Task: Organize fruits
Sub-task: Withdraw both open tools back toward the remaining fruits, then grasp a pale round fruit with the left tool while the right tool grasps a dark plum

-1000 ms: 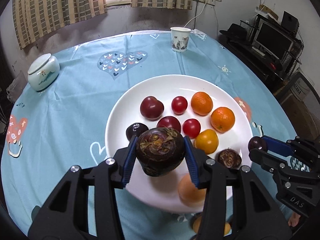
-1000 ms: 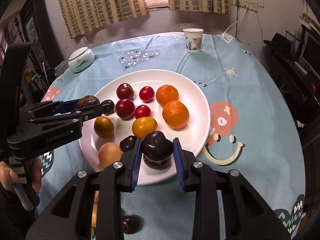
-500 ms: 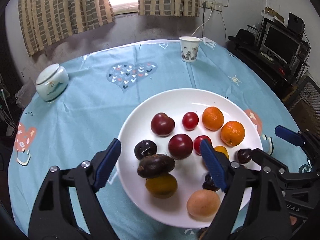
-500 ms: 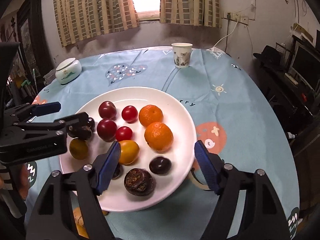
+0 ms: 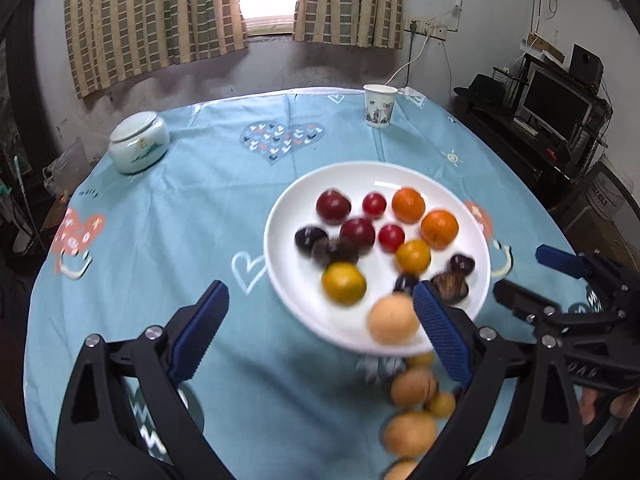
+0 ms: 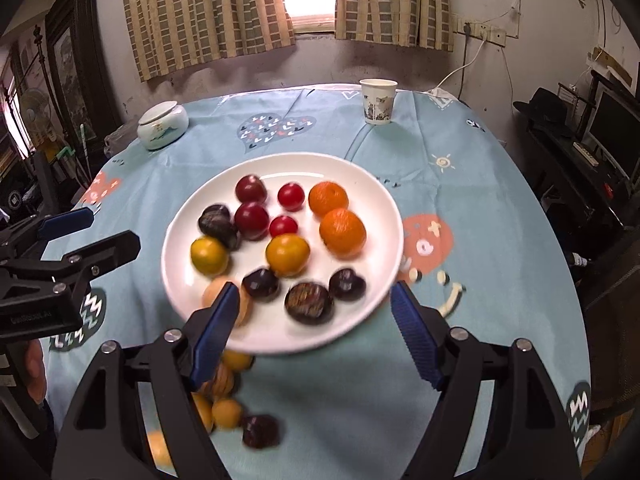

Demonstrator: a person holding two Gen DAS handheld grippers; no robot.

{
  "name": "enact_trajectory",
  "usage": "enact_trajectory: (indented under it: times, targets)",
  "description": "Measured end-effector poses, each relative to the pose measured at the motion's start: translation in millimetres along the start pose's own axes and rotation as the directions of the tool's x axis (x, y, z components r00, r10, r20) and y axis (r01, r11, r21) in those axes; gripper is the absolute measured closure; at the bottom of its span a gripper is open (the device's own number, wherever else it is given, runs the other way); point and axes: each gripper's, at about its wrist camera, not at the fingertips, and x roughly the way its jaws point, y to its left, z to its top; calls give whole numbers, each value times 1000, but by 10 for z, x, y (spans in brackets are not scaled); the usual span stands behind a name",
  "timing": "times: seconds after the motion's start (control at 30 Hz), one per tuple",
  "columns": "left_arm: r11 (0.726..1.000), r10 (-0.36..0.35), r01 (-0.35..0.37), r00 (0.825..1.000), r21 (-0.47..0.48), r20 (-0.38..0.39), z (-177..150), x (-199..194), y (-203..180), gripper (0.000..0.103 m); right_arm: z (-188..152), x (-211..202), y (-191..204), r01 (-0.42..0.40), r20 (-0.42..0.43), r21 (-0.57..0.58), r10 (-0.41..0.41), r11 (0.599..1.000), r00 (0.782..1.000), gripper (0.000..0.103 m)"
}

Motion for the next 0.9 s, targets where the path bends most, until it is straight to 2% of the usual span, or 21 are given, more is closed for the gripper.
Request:
enact_trajectory:
  times: [0.2,0.33,0.53,0.8,0.83,0.87,0.9]
  targets:
    - [999,-5,4,1000,-36,-22,-790,-303,31,5,-600,-337,105,-19,-15,32,19,999,1000,18]
    - [999,1,-3,998,-38,-55,-1161,-351,-11,5,-910,-420,206,-26,-35,44,28,999,999,18]
    - [1000,7,-6,998,8,-59,-1385,-457,-110,5,-1113,-392,318,-21,-59,16,22,1000,998,18]
    - [1000,-6,8,996,27,-85,-1467,-498,-162,5,-1096,-47,408,-51,-126,-54,44,997,991,18]
    - [1000,-7,10,996,29,-87,-1474,-497,-166,5,-1093,-4,407,-52,-135,-58,44,997,990,24]
    - [999,-7,10,996,31,-88,-1479,-499,-171,5,-1091,35,404,-58,-146,-62,48,996,988,41]
    - [999,-6,9,996,33,-89,-1487,-499,-174,5,-1084,87,383,-74,-165,-53,64,996,984,48]
